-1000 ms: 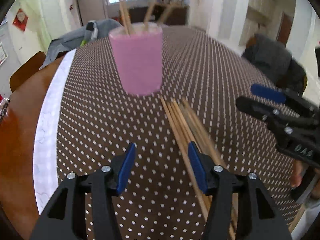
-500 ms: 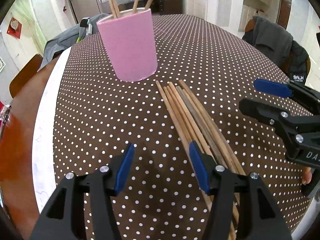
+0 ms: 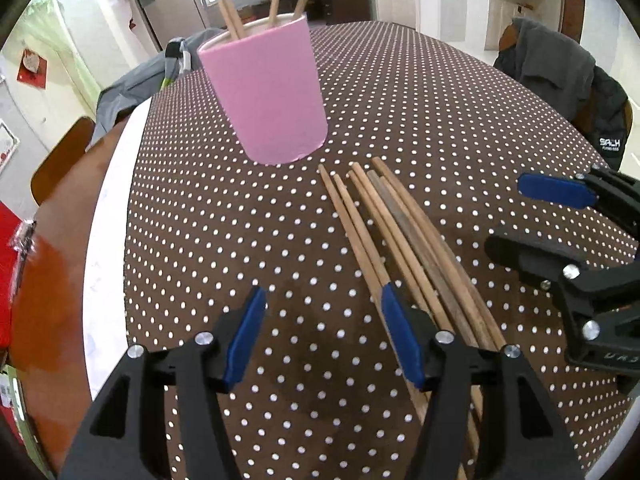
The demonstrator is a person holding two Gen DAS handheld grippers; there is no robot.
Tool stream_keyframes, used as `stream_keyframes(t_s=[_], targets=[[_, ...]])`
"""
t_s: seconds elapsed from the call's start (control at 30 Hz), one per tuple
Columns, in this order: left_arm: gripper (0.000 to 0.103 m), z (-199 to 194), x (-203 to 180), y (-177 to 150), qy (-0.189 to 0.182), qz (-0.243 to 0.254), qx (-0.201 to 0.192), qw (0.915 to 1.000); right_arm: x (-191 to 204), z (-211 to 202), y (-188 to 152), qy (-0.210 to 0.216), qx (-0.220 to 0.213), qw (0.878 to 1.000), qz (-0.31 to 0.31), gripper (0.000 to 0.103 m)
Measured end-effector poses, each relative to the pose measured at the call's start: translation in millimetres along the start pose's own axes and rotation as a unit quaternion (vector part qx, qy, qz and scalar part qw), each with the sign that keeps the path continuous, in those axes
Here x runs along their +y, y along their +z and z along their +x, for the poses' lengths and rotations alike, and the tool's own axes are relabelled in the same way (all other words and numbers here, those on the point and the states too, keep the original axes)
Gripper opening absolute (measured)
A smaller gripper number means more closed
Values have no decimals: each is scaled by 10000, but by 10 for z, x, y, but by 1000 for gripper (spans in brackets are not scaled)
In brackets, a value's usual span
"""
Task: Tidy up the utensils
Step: 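Move the right gripper back toward the chopstick pile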
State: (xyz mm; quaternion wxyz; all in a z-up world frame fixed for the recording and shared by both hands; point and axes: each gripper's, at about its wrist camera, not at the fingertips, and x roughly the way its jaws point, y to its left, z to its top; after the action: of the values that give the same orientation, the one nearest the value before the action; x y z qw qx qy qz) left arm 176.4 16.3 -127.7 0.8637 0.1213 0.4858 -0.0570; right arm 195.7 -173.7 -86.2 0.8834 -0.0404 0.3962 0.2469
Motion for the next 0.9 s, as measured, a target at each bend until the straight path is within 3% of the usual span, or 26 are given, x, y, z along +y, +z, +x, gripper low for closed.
stream_keyframes(t_s=[0.17,0.7,0.9], targets=[[61,74,80,-29,179,1,187,9997,157,69,-12,-299,151,9988,-353,64],[60,-7,218,-95,-362,-301,5,9989,449,271,68,-590,535,9938,-776,63],[60,20,139,-62,-403,-183,-5,9990,311,243,45,-553,713,9936,-685,63]])
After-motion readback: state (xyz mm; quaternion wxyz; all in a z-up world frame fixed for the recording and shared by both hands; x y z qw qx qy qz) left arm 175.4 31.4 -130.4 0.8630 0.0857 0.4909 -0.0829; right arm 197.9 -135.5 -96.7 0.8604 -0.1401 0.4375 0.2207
